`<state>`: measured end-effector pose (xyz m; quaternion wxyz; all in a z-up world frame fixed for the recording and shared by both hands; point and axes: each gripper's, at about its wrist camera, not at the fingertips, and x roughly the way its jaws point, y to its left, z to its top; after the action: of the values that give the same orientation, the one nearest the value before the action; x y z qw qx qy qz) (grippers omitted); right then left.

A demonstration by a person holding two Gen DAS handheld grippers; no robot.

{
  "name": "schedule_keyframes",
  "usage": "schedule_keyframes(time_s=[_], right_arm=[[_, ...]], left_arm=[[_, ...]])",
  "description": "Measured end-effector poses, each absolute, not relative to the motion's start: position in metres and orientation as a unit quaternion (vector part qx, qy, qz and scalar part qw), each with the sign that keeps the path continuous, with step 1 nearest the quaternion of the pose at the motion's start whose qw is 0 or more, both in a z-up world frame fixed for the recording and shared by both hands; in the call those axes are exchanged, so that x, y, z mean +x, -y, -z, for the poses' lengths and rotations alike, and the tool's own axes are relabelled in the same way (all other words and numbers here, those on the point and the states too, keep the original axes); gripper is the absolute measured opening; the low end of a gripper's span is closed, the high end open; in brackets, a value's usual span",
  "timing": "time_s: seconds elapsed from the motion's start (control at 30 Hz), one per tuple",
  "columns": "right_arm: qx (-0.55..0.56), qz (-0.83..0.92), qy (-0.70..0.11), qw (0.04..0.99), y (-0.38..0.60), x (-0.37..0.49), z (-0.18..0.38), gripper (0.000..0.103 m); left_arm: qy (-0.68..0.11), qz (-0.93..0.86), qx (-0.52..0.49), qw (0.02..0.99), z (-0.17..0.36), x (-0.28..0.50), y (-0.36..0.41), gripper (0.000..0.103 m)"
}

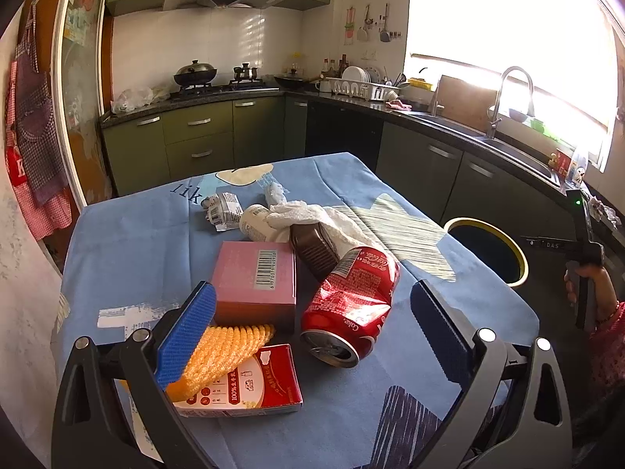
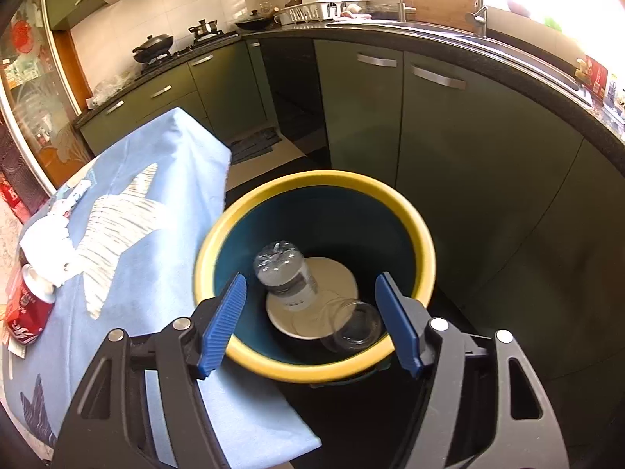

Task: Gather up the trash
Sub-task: 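Carry the plastic cup to the bin and release it with the right gripper, then grasp the orange foam fruit net with the left gripper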

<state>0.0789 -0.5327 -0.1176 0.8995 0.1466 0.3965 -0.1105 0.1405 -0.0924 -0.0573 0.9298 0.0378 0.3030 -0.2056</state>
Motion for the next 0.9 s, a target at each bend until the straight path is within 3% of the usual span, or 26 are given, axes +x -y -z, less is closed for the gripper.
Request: schedule_keyframes(time_s=[0.53, 0.9], right_arm=[[0.172, 0.044, -0.367, 0.913, 0.492, 0.085, 0.108, 0.066], [0.184, 0.029, -0.383, 0.905, 0.489, 0.1, 0.12, 0.067]], left_arm=[[-0.363, 0.136, 0.077, 0.919, 0.058, 0.217, 0.107, 0.098], [-0.357, 0.138, 0.048, 0.923, 0.022, 0.234, 0.079, 0.098]])
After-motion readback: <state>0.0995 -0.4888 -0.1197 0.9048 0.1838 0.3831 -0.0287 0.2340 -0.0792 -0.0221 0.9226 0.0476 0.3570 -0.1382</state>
